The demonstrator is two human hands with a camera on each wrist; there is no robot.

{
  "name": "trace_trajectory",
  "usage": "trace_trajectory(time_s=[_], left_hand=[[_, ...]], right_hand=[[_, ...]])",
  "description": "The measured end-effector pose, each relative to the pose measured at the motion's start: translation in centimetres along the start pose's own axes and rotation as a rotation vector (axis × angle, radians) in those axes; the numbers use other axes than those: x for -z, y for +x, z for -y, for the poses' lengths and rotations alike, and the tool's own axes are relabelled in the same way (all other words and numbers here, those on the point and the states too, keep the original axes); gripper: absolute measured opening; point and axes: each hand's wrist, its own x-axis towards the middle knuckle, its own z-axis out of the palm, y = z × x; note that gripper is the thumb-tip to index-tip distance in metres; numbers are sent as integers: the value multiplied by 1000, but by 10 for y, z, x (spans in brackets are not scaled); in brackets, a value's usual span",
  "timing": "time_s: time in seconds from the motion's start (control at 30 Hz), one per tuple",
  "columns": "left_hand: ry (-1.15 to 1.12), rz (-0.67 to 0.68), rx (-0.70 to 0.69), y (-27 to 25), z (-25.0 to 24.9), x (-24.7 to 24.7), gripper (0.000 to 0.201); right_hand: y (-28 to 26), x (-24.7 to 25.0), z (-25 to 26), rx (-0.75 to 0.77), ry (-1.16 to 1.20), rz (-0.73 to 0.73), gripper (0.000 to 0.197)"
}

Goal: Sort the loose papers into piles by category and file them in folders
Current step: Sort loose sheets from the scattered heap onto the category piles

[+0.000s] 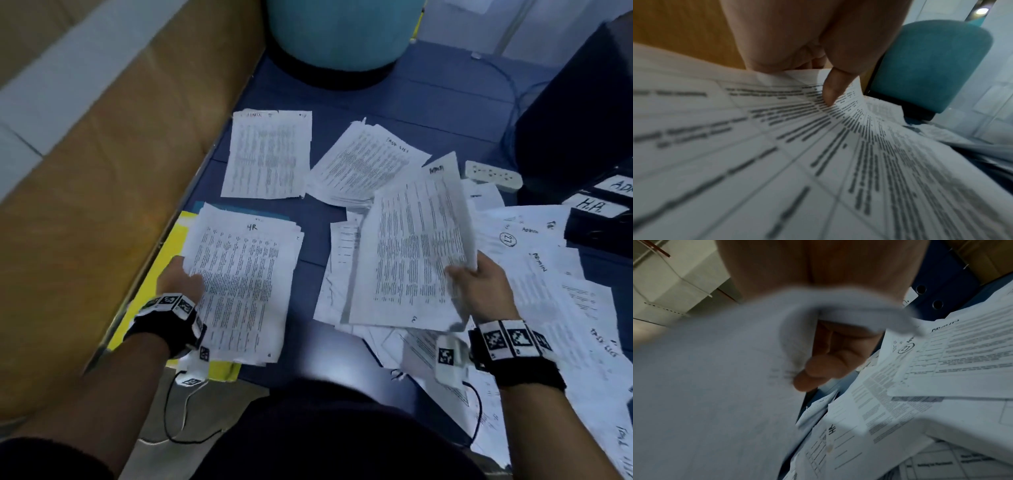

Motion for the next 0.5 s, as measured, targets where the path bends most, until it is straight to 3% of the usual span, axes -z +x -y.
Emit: trace_trajectory(time_s=[0.1, 0.27, 0.37, 0.43, 0.5], left_hand=[[8, 31, 62, 15, 21, 0, 31], [49, -19, 191, 20, 8, -6, 65], [-158, 16, -95, 18, -20, -14, 66], [-376, 186, -300, 5, -51, -21, 57], [-531, 447, -340, -16, -87, -21, 57]], right_hand=[[-7, 0, -2, -35, -60, -12, 6], [-31, 15, 5, -15, 1, -70, 5], [-33, 11, 19, 6, 149, -98, 9], [-29, -2, 31, 27, 225, -58, 12], [-23, -24, 44, 58, 263, 3, 16]])
